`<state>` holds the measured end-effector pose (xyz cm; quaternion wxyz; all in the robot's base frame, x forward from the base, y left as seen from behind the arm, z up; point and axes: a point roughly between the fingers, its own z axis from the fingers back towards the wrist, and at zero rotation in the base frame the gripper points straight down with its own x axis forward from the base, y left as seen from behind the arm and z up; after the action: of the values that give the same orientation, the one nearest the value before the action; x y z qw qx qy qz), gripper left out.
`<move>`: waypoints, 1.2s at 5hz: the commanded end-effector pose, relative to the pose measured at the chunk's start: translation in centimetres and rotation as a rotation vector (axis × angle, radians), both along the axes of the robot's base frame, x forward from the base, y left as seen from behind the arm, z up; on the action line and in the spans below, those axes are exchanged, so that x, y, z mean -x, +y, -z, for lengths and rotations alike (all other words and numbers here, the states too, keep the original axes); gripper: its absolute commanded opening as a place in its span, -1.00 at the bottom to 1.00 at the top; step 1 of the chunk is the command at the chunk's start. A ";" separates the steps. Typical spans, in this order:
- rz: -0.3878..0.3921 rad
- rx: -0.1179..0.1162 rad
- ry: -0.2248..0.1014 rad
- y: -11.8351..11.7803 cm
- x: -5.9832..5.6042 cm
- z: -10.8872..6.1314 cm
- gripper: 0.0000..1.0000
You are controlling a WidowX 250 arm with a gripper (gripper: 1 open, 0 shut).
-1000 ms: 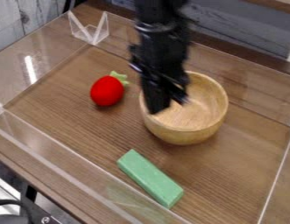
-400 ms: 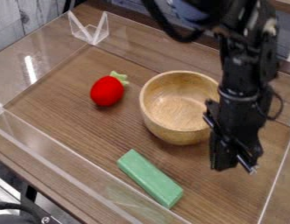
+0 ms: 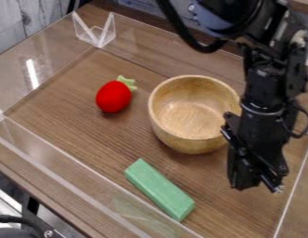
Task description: Move the red object to the right side of the table
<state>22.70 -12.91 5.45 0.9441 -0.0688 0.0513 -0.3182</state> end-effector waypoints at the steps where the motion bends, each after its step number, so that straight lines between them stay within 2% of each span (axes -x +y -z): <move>1: 0.013 0.003 -0.055 0.6 -0.2 -1.3 1.00; 2: 0.019 -0.017 -0.065 1.1 -0.2 -1.3 1.00; 4: -0.025 -0.059 -0.088 4.0 -0.6 -1.7 1.00; 6: -0.116 -0.086 -0.117 6.6 1.1 -2.9 1.00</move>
<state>21.15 -6.39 7.53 0.9631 -0.0141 0.0245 -0.2676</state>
